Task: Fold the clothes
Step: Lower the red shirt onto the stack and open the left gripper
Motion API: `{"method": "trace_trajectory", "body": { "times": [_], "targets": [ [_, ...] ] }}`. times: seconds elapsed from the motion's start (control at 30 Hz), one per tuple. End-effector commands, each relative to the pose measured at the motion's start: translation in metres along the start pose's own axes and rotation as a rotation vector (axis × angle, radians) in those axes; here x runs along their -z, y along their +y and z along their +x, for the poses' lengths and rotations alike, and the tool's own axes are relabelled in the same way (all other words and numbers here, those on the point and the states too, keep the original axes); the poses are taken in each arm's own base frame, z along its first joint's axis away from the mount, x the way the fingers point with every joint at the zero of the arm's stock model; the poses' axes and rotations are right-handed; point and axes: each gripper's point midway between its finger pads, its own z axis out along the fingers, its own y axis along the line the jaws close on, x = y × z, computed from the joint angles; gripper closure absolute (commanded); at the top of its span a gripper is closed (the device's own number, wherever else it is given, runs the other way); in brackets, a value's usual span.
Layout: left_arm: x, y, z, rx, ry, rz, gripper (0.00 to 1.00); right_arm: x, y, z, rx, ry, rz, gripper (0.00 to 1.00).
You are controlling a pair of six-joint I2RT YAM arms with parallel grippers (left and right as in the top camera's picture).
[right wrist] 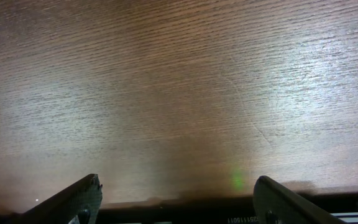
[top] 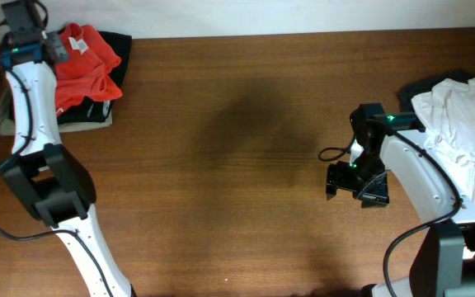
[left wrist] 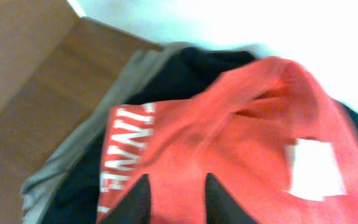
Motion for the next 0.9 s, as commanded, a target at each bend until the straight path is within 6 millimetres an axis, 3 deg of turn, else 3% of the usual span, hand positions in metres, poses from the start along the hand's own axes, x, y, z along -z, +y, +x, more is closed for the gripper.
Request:
{"method": "trace_trajectory", "body": {
  "times": [0.0, 0.13, 0.23, 0.3, 0.43, 0.5, 0.57, 0.67, 0.8, 0.87],
  "targets": [
    [0.01, -0.017, -0.007, 0.032, -0.012, 0.066, 0.83, 0.0, -0.003, 0.0, -0.007, -0.003, 0.006, 0.19],
    [-0.012, -0.023, 0.021, 0.113, 0.063, 0.061, 0.87, 0.0, -0.003, 0.0, -0.007, -0.003, 0.006, 0.19],
    [-0.032, -0.041, 0.035, 0.145, 0.09, 0.141, 0.89, 0.0, -0.003, 0.0, -0.007, -0.004, 0.006, 0.19],
    [-0.049, -0.066, 0.041, 0.146, 0.077, 0.237, 0.89, 0.0, -0.003, 0.0, -0.007, -0.004, 0.006, 0.19],
    [-0.085, -0.088, 0.064, 0.133, 0.068, 0.258, 0.81, 0.0, 0.001, 0.001, -0.007, 0.003, -0.016, 0.19],
    [-0.091, -0.094, 0.078, 0.101, 0.1, 0.267, 0.81, 0.0, 0.001, 0.001, -0.007, 0.003, -0.015, 0.19],
    [-0.085, -0.102, 0.082, 0.003, 0.112, 0.284, 0.82, 0.0, 0.002, -0.001, -0.005, -0.005, -0.018, 0.19],
    [-0.07, -0.1, 0.067, -0.001, 0.092, 0.289, 0.81, 0.0, 0.002, -0.002, -0.005, -0.008, -0.018, 0.19],
    [-0.032, -0.093, 0.019, 0.014, -0.01, 0.293, 0.81, 0.0, 0.002, -0.002, -0.005, -0.008, -0.018, 0.19],
    [-0.008, -0.086, -0.005, 0.023, -0.06, 0.289, 0.75, 0.0, 0.002, -0.002, -0.005, -0.008, -0.018, 0.19]
  ]
}}
